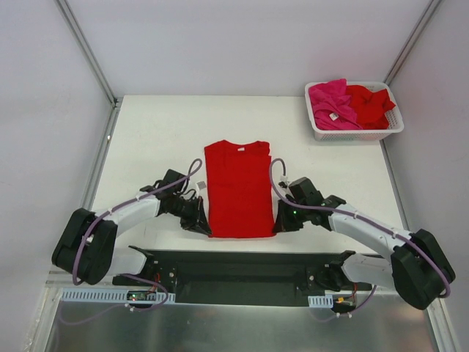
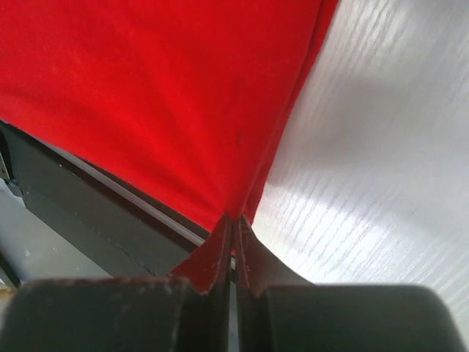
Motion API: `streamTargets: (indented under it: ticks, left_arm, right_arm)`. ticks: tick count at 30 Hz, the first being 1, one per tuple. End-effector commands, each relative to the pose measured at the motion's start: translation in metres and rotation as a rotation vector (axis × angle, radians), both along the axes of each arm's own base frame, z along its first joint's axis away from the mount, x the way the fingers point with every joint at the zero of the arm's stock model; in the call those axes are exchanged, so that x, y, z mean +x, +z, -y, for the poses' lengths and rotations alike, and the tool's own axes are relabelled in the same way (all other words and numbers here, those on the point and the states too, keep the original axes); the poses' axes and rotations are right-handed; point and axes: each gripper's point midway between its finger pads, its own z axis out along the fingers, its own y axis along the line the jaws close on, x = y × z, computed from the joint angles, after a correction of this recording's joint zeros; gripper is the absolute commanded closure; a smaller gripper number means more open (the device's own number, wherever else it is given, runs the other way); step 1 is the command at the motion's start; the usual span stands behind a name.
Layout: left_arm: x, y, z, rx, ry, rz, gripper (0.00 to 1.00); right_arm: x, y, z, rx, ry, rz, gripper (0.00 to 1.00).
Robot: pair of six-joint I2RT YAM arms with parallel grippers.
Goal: Fold and stack the t-shirts
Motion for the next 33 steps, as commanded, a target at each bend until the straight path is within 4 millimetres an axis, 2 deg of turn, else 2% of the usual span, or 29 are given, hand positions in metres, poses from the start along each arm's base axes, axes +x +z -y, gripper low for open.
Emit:
streamTargets:
  ticks: [1,9,20,25,29,33]
  left_arm:
    - [-0.020,0.006,0.003,0.029,0.008,-0.011,1.00]
    - [-0.048,0.009,-0.001,0.031,0.019,-0.028,1.00]
    - [-0.066,0.022,0.000,0.032,-0.006,-0.015,1.00]
    - [-0.062,0.031,0.000,0.029,0.006,0.015,1.00]
    - [-0.048,0.052,0.006,0.015,0.018,0.075,1.00]
    - [-0.032,0.070,0.012,0.019,0.009,0.127,1.00]
  right_arm:
    - [-0.014,-0.001,0.013,-0.040,-0.039,-0.011,0.99]
    - [-0.040,0.011,0.017,-0.028,-0.021,0.013,0.99]
    - [-0.060,0.020,0.024,-0.031,0.002,0.017,0.99]
    - [-0.059,0.031,0.028,-0.046,0.005,0.053,0.99]
    - [-0.049,0.052,0.026,-0.043,0.007,0.108,0.99]
    - [-0.041,0.063,0.026,-0.069,0.019,0.146,0.98]
